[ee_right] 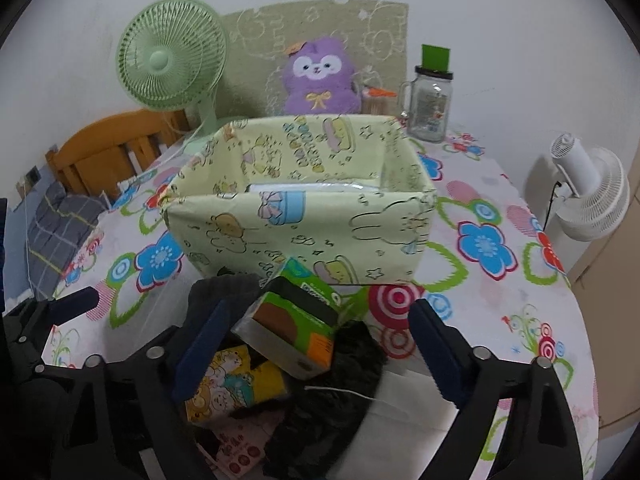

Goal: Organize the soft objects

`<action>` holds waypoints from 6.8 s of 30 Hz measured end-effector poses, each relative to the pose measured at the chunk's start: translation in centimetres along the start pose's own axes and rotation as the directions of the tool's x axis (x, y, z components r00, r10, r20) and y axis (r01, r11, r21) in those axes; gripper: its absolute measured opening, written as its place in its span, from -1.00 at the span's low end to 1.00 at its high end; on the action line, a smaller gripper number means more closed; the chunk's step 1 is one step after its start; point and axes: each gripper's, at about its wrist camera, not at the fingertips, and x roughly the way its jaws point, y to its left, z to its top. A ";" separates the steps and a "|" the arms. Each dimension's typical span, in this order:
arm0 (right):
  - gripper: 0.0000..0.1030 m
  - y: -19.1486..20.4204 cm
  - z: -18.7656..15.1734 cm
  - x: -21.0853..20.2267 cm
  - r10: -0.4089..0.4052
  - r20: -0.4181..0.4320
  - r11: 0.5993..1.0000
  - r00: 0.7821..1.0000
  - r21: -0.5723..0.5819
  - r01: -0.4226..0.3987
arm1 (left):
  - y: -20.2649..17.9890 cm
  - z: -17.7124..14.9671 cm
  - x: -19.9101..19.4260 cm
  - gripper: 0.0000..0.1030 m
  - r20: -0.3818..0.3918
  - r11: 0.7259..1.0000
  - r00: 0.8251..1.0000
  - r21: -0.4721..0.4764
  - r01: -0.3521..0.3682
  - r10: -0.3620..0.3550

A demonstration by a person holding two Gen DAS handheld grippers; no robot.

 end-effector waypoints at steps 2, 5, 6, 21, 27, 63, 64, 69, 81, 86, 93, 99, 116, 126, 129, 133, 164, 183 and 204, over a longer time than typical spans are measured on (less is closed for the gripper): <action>0.72 0.4 0.1 0.5 -0.001 -0.008 1.000 1.000 -0.013 0.001 | 0.1 0.1 0.7 0.99 -0.020 1.000 1.000 0.008 0.009 -0.008; 0.60 0.9 0.1 1.4 -0.004 -0.025 1.000 1.000 -0.028 0.003 | 0.0 0.0 1.1 0.99 -0.026 1.000 1.000 0.025 0.001 0.000; 0.49 1.0 0.0 1.8 -0.003 -0.036 1.000 0.999 -0.031 0.001 | 0.0 0.0 1.3 0.99 -0.029 1.000 1.000 0.031 -0.004 0.005; -0.67 0.9 -0.9 2.7 0.050 -0.082 0.999 0.995 0.010 -0.050 | 1.6 -0.5 3.3 -0.14 -0.102 0.997 0.992 -0.028 0.078 -0.081; -0.84 0.8 -1.1 2.0 0.070 -0.076 0.997 0.995 0.022 -0.068 | 1.1 -1.0 3.2 -0.69 -0.120 0.993 0.986 -0.032 0.113 -0.116; -0.92 -1.6 -1.2 3.1 -0.065 -0.180 0.997 0.982 0.027 0.071 | -2.8 -0.7 0.6 -0.84 -0.049 0.987 0.987 0.030 0.157 -0.155; -0.92 -1.7 -1.3 3.0 -0.057 -0.169 0.998 0.984 0.030 0.063 | -2.8 -0.7 0.6 -0.84 -0.049 0.988 0.987 0.030 0.153 -0.152; -0.92 -1.1 -1.5 2.6 -0.059 -0.165 0.998 0.985 -0.008 0.059 | -2.9 -0.8 0.6 -0.84 -0.046 0.988 0.988 0.029 0.150 -0.148; -0.91 -0.4 -1.8 1.1 -0.147 -0.166 0.989 0.975 -0.040 0.142 | -3.3 -1.3 -0.4 -0.84 -0.043 0.987 0.986 0.033 0.160 -0.158; -0.91 -0.5 -1.5 0.2 -0.105 -0.146 0.994 0.984 -0.027 0.102 | -3.4 -1.4 -0.7 -0.84 -0.040 0.986 0.986 0.031 0.163 -0.161; -0.91 0.2 -1.5 0.6 -0.051 -0.164 0.998 0.985 -0.028 0.047 | -3.6 -1.7 -0.9 -0.82 -0.035 0.985 0.986 0.034 0.166 -0.165; -0.91 -0.3 -1.3 0.6 -0.024 -0.170 1.000 0.985 0.008 0.026 | -3.3 -1.6 -0.9 -0.82 -0.029 0.986 0.985 0.022 0.168 -0.167; -0.91 -2.0 -1.4 -3.3 0.000 -0.116 1.000 0.993 0.021 0.003 | -6.2 -1.6 -4.9 -0.82 0.017 0.982 0.984 0.068 0.177 -0.179; -0.91 -2.3 1.7 -5.9 0.007 -0.073 1.000 0.997 -0.011 -0.008 | -6.5 2.0 -7.0 -0.82 0.057 0.982 0.981 0.060 0.181 -0.185; -0.90 -2.4 3.3 -6.4 0.003 -0.047 1.000 0.999 -0.013 -0.004 | -6.5 3.8 -7.6 -0.82 0.079 0.981 0.979 0.063 0.184 -0.189; -0.90 -2.4 5.2 -6.6 -0.005 -0.011 1.000 1.000 -0.021 0.005 | -6.4 6.2 -7.8 -0.82 0.109 0.981 0.977 0.080 0.177 -0.185; -0.91 -3.6 11.1 2.3 -0.043 -0.069 0.999 0.997 0.029 0.045 | -4.1 12.5 0.6 0.58 0.083 0.992 0.989 0.056 0.116 -0.121; -0.91 -2.6 4.3 -3.1 -0.003 -0.057 0.995 0.998 -0.104 -0.003 | -7.4 4.0 -4.6 0.63 0.058 0.986 0.985 0.048 0.158 -0.161; -0.96 -1.2 -1.8 -6.6 -0.008 -0.030 0.994 1.000 -0.108 0.005 | -7.8 -2.6 -7.4 0.63 0.061 0.986 0.985 0.061 0.155 -0.159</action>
